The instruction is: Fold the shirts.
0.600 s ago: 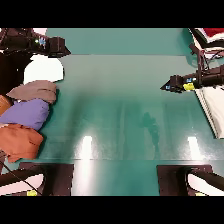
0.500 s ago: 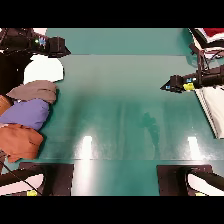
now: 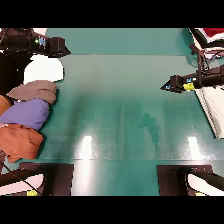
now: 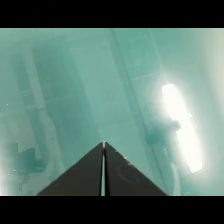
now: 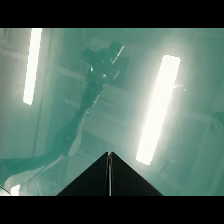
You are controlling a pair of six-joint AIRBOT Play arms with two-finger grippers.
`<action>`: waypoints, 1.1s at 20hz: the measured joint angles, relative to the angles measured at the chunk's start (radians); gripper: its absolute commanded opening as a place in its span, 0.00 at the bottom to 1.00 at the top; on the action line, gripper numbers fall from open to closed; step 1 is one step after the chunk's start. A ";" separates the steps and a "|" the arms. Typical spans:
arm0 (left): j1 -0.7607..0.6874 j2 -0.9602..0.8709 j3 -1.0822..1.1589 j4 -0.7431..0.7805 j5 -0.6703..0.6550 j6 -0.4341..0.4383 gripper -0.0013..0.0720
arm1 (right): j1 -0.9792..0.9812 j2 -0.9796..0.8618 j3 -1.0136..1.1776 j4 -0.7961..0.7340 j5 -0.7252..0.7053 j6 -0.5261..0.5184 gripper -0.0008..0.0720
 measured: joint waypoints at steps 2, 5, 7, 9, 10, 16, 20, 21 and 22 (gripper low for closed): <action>0.000 0.000 0.000 -0.001 0.001 0.000 0.05 | 0.000 0.000 0.000 0.000 0.000 0.000 0.04; 0.000 0.000 0.000 -0.013 0.024 0.006 0.27 | 0.000 0.000 0.000 0.000 0.000 0.000 0.04; -0.001 -0.001 0.000 0.024 0.051 0.032 0.80 | 0.000 0.000 0.000 0.000 -0.001 0.000 0.04; 0.000 -0.011 0.000 0.132 0.088 0.035 0.80 | 0.001 0.000 0.000 0.000 -0.002 0.000 0.04; 0.001 -0.023 0.000 0.214 0.106 0.024 0.80 | 0.001 0.000 0.000 0.000 -0.004 0.000 0.04; 0.048 -0.206 0.000 0.596 0.184 -0.097 0.80 | 0.001 0.000 0.000 0.000 -0.034 0.001 0.04; 0.131 -0.362 0.000 0.652 0.246 -0.154 0.80 | 0.001 0.000 0.000 0.000 -0.047 0.001 0.04; 0.149 -0.393 0.000 0.652 0.264 -0.162 0.80 | 0.001 0.000 0.000 0.001 -0.050 0.001 0.04; 0.167 -0.425 0.000 0.650 0.283 -0.168 0.80 | 0.001 0.000 0.000 0.000 -0.055 0.001 0.04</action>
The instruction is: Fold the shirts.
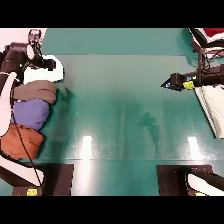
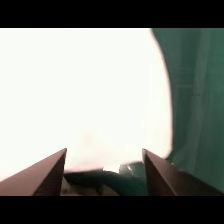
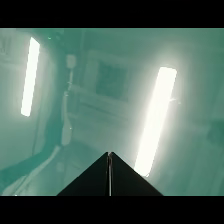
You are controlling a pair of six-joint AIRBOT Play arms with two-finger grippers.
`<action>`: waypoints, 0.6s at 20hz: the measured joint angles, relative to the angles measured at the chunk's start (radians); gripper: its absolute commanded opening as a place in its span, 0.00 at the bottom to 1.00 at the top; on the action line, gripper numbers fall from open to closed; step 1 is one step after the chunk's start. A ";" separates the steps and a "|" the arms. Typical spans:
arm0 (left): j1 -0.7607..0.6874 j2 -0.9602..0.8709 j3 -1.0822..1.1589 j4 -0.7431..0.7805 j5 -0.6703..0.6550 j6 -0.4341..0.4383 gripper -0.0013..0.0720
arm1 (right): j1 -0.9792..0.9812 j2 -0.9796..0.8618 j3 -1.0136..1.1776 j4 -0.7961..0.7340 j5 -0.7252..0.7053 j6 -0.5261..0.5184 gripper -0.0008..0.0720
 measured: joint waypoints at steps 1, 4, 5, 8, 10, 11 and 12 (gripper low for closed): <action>0.014 -0.025 0.000 -0.002 0.023 -0.003 0.80 | 0.000 0.000 0.000 0.000 -0.005 0.000 0.04; 0.044 -0.082 0.000 -0.006 0.090 -0.010 0.80 | 0.000 0.000 0.000 0.000 -0.019 0.000 0.04; 0.047 -0.093 0.000 -0.007 0.107 -0.012 0.70 | 0.000 0.000 0.000 0.000 -0.023 0.000 0.04; 0.056 -0.112 0.003 -0.014 0.140 -0.014 0.05 | 0.000 0.000 0.000 0.000 -0.036 0.000 0.04; 0.058 -0.117 0.014 -0.014 0.131 -0.015 0.05 | 0.000 0.000 0.000 0.000 -0.042 0.000 0.04; 0.059 -0.117 0.025 -0.014 0.116 -0.016 0.05 | 0.000 0.000 0.000 0.000 -0.045 0.000 0.04; 0.060 -0.115 0.042 -0.015 0.093 -0.016 0.05 | 0.000 0.000 0.000 0.001 -0.046 0.000 0.04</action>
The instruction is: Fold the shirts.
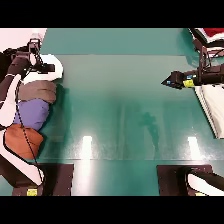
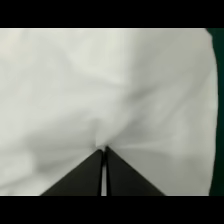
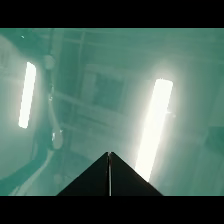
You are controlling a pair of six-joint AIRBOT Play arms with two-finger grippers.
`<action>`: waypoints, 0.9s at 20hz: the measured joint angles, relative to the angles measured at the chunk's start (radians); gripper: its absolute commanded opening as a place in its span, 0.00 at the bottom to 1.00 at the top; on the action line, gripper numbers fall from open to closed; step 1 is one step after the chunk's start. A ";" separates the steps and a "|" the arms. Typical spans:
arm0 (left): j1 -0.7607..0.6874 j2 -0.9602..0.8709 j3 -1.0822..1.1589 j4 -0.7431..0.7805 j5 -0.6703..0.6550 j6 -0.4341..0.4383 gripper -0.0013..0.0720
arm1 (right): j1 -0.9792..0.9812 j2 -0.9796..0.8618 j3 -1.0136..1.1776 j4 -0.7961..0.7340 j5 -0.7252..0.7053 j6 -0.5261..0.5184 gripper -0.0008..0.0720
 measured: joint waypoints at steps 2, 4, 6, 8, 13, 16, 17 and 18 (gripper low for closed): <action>0.001 0.024 0.055 -0.006 -0.058 0.000 0.05 | 0.000 0.000 0.016 0.006 0.000 0.000 0.04; 0.001 0.079 0.130 -0.037 -0.121 0.009 0.05 | 0.000 0.001 0.063 0.014 0.003 0.000 0.04; -0.010 0.167 0.213 -0.091 -0.178 0.054 0.05 | 0.000 0.001 0.137 0.019 0.004 0.000 0.04; -0.034 0.287 0.272 -0.151 -0.207 0.113 0.04 | 0.000 0.001 0.225 0.022 0.008 0.000 0.04; -0.172 0.576 0.323 -0.277 -0.277 0.222 0.04 | 0.000 0.002 0.433 0.024 0.037 0.000 0.04; -0.294 0.651 0.309 -0.356 -0.324 0.261 0.05 | 0.000 0.002 0.518 0.025 0.055 0.000 0.04; -0.341 0.662 0.284 -0.381 -0.344 0.269 0.05 | 0.000 0.002 0.540 0.025 0.065 0.000 0.04; -0.384 0.667 0.252 -0.397 -0.354 0.276 0.05 | 0.000 0.002 0.556 0.025 0.075 0.000 0.04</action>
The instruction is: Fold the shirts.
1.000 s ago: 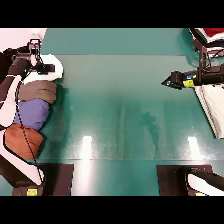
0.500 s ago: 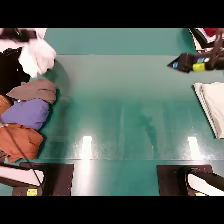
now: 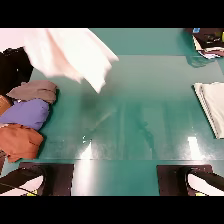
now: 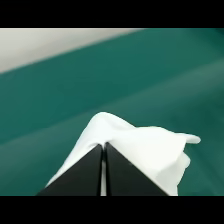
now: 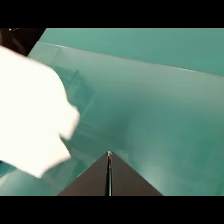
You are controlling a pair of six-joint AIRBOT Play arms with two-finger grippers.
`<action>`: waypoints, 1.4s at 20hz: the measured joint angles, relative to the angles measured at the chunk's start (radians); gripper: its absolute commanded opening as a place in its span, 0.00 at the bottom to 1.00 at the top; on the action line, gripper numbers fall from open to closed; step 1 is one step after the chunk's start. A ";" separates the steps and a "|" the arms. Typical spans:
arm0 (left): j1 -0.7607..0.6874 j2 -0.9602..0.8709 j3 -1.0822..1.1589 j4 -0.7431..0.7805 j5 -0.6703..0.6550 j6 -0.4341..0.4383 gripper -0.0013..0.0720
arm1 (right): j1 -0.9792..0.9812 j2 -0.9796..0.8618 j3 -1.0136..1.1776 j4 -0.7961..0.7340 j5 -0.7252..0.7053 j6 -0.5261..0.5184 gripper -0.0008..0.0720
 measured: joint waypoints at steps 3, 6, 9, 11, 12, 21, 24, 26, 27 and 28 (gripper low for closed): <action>-0.121 -0.008 -0.151 -0.031 -0.025 0.013 0.08 | 0.000 0.000 0.029 0.000 0.035 0.000 0.04; -0.196 -0.041 -0.321 -0.063 -0.037 0.016 0.78 | 0.000 0.000 0.040 0.000 0.068 0.000 0.04; -0.191 -0.059 -0.415 -0.071 -0.076 0.018 0.79 | 0.000 0.000 0.044 0.000 0.090 0.000 0.04; -0.135 -0.050 -0.447 -0.066 -0.113 0.017 0.78 | 0.000 0.000 0.045 0.000 0.100 0.000 0.04; -0.098 -0.042 -0.465 -0.064 -0.121 0.014 0.79 | 0.000 0.000 0.046 0.000 0.102 0.000 0.04; 0.120 -0.017 -0.941 -0.149 -0.048 0.013 0.79 | 0.000 0.000 0.046 0.000 0.118 0.000 0.04; 0.130 -0.017 -1.083 -0.202 0.060 0.033 0.75 | 0.000 0.000 0.046 0.000 0.119 0.000 0.04; 0.134 -0.017 -1.136 -0.240 0.116 0.050 0.35 | 0.000 0.000 0.045 -0.002 0.121 0.000 0.04; 0.135 -0.017 -1.152 -0.259 0.133 0.061 0.15 | 0.000 0.000 0.041 -0.004 0.125 0.000 0.04; 0.135 -0.017 -1.164 -0.274 0.150 0.069 0.05 | 0.000 0.002 0.031 -0.012 0.131 0.000 0.04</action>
